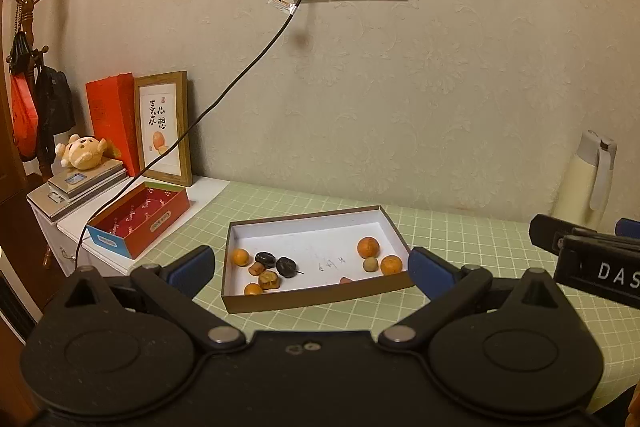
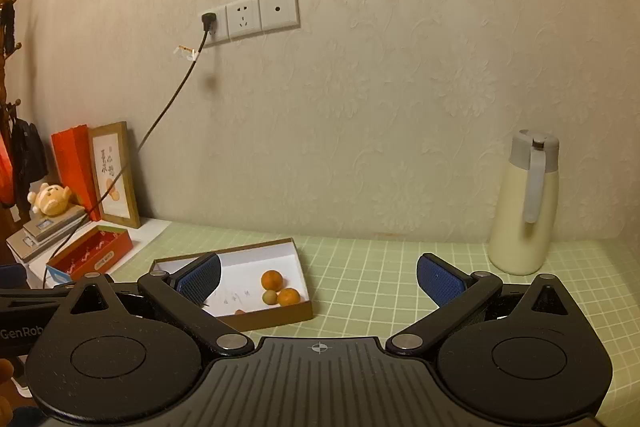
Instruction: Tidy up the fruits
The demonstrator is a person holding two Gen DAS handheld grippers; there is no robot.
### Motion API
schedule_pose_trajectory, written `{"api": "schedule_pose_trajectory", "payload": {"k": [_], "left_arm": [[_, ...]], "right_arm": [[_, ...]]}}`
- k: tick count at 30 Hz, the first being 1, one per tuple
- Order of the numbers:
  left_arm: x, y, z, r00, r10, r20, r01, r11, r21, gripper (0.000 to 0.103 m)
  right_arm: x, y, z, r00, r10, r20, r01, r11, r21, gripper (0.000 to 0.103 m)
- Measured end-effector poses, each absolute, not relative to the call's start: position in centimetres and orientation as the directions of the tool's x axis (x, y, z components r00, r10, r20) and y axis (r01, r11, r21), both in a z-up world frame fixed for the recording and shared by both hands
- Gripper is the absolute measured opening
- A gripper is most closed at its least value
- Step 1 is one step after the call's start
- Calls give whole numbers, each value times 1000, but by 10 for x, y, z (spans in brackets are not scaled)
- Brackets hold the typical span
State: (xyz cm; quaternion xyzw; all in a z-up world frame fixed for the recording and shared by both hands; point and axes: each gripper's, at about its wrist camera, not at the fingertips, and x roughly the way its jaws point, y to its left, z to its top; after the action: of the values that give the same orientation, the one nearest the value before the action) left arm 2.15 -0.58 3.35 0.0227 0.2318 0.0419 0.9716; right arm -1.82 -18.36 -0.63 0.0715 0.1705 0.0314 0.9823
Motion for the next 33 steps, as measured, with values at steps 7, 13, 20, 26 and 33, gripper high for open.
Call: {"api": "schedule_pose_trajectory", "payload": {"k": [7,13,20,26,33], "left_arm": [[23,-2,32,888,104,-448,-84,994,63,97],[24,0,31,886,104,-453,-86,994,61,97],[24,2,29,884,100,-458,-76,995,70,97],[25,2,29,883,99,-459,-76,995,68,97],[27,2,28,882,95,-462,-74,995,64,97]], "right_arm": [[-16,-183,-7,938,86,-335,-37,988,149,103],[-16,-181,-9,937,91,-337,-43,988,148,103],[-15,-180,-10,936,95,-338,-47,988,147,103],[-15,-178,-10,937,101,-336,-55,988,146,103],[-15,-176,-11,936,103,-335,-58,988,142,103]]}}
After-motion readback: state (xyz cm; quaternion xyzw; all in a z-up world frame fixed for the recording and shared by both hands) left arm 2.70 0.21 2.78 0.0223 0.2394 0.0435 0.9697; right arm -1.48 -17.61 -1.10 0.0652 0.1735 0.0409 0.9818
